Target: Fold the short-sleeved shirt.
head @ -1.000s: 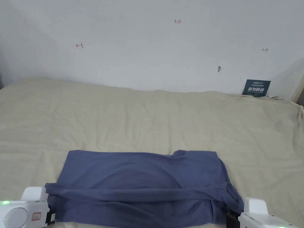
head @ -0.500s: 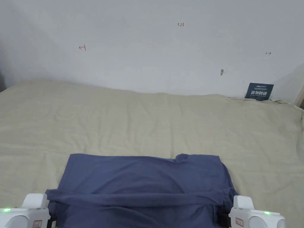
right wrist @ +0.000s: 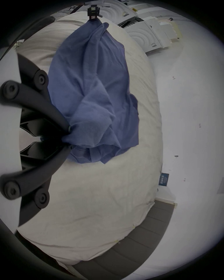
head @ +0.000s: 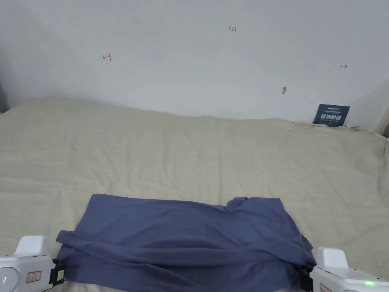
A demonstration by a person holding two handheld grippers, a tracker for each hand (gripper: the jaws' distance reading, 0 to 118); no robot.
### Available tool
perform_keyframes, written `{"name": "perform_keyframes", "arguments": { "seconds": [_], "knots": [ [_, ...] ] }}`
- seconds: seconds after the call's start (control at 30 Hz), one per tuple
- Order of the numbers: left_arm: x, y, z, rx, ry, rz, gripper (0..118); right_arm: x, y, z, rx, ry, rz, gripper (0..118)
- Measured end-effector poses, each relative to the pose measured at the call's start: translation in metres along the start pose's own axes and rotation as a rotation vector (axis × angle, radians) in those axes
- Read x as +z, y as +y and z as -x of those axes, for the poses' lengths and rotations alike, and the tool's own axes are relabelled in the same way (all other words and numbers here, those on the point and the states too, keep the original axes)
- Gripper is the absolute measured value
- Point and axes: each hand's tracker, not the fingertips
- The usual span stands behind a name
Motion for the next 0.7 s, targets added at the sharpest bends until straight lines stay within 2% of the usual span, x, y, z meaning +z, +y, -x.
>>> {"name": "perform_keyframes", "arguments": {
  "seconds": [0.37,0.53,0.6,0.7],
  "knots": [
    [0.043,-0.043,0.026,0.025,-0.039,0.026,0,0.064,-0.054,-0.006,0.012,-0.022,0.053,0],
    [0.036,-0.083,0.031,0.019,-0.026,0.094,0,0.063,-0.094,-0.004,0.013,-0.049,0.126,0],
    [0.028,-0.095,0.033,0.034,-0.024,0.128,0,0.056,-0.104,-0.001,0.050,-0.090,0.148,0],
    [0.016,-0.106,0.031,0.007,-0.001,0.152,0,0.046,-0.112,0.004,0.055,-0.104,0.164,0]
  ]
}}
